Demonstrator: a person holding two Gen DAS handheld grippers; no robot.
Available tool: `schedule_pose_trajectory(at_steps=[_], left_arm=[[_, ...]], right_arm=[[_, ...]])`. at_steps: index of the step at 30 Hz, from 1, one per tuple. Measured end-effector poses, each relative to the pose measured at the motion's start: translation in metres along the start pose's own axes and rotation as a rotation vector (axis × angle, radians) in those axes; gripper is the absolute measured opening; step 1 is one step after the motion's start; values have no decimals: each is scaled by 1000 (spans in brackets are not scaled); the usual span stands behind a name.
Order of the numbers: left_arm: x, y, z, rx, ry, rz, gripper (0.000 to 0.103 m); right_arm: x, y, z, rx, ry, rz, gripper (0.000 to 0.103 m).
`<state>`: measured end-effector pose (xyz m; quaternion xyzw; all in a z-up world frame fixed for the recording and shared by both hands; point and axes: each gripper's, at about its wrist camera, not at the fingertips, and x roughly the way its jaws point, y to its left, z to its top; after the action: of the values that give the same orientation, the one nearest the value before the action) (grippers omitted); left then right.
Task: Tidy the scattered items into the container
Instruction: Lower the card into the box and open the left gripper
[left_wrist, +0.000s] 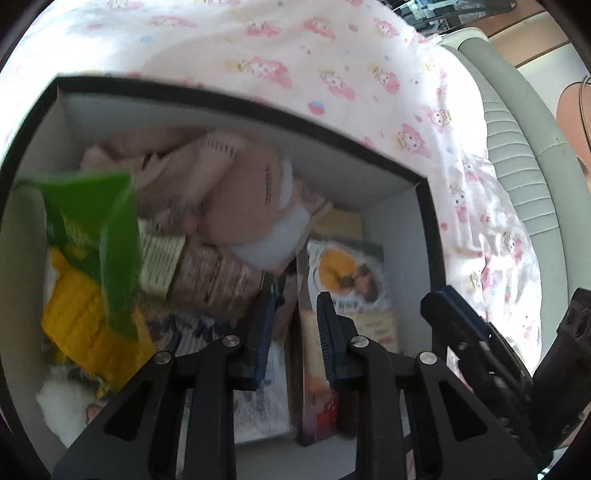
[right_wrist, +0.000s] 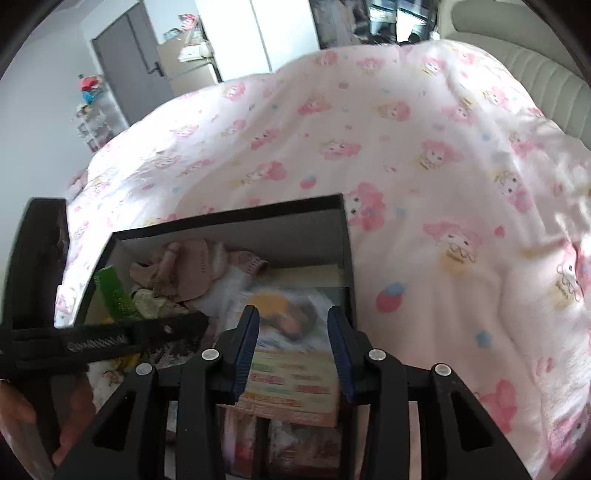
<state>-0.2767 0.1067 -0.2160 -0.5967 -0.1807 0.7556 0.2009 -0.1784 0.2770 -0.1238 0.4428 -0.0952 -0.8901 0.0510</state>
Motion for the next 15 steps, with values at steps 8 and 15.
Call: schedule_pose_trajectory(at_steps=[8, 15], left_arm=[[4, -5, -8, -11, 21, -2, 22], [-15, -2, -26, -2, 53, -31, 22]], right_arm=[[7, 7, -8, -10, 76, 44, 35], [1, -5, -16, 71, 101, 91, 35]])
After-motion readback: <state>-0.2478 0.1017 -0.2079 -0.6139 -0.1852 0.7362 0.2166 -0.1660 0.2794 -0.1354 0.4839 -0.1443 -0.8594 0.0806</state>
